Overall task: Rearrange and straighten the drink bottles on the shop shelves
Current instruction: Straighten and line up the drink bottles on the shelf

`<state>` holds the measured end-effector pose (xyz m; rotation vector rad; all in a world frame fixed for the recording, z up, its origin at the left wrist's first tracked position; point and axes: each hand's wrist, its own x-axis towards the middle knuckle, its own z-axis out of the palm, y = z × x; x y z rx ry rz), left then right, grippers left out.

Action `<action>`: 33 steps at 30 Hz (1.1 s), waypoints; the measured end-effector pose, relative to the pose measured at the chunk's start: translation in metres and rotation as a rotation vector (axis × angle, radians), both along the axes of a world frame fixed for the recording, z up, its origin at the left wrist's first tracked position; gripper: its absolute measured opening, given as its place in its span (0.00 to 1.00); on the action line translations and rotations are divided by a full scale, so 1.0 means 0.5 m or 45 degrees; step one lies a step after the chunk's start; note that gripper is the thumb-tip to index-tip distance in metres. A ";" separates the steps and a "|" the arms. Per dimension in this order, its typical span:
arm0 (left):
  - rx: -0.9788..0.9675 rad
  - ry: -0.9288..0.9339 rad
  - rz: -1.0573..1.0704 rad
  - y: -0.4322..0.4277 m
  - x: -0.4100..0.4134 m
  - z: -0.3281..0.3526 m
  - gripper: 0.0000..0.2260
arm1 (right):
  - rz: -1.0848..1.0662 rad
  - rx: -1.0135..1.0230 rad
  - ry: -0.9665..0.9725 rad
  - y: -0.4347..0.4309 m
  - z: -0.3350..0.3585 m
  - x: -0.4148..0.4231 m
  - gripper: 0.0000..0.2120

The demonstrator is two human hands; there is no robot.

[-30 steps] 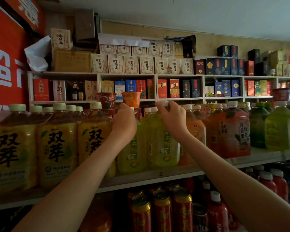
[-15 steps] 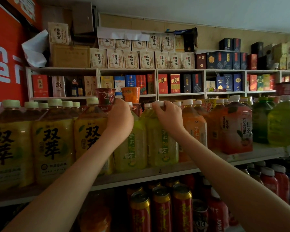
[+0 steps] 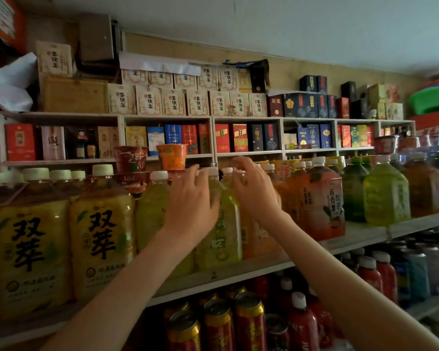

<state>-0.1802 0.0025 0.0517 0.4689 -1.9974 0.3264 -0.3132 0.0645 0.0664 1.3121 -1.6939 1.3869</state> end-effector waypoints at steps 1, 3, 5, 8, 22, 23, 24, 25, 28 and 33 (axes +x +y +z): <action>-0.038 -0.014 -0.064 0.005 -0.007 -0.007 0.24 | -0.041 -0.063 -0.006 0.012 -0.002 -0.012 0.18; -0.067 -0.049 -0.139 0.011 -0.022 -0.020 0.22 | -0.096 -0.150 -0.076 0.034 -0.012 -0.041 0.19; -0.089 -0.045 -0.178 0.019 -0.035 -0.032 0.20 | -0.081 -0.162 -0.259 0.051 -0.022 -0.073 0.21; -0.174 -0.006 -0.241 0.027 -0.053 -0.047 0.16 | 0.056 -0.078 -0.478 0.073 -0.025 -0.114 0.19; -0.007 0.041 -0.018 0.088 -0.129 -0.045 0.11 | 0.441 0.475 -0.342 0.061 0.040 -0.147 0.16; 0.039 0.058 0.003 0.094 -0.135 -0.041 0.11 | 0.470 0.481 -0.361 0.054 0.041 -0.152 0.15; 0.083 0.075 0.025 0.100 -0.142 -0.038 0.11 | 0.496 0.474 -0.371 0.048 0.044 -0.159 0.13; 0.129 0.089 0.045 0.106 -0.149 -0.035 0.11 | 0.507 0.464 -0.372 0.046 0.047 -0.165 0.11; 0.258 0.117 0.104 0.123 -0.161 -0.027 0.13 | 0.590 0.427 -0.454 0.055 0.052 -0.191 0.11; 0.396 0.121 0.111 0.147 -0.173 -0.026 0.13 | 0.597 0.410 -0.499 0.074 0.055 -0.243 0.12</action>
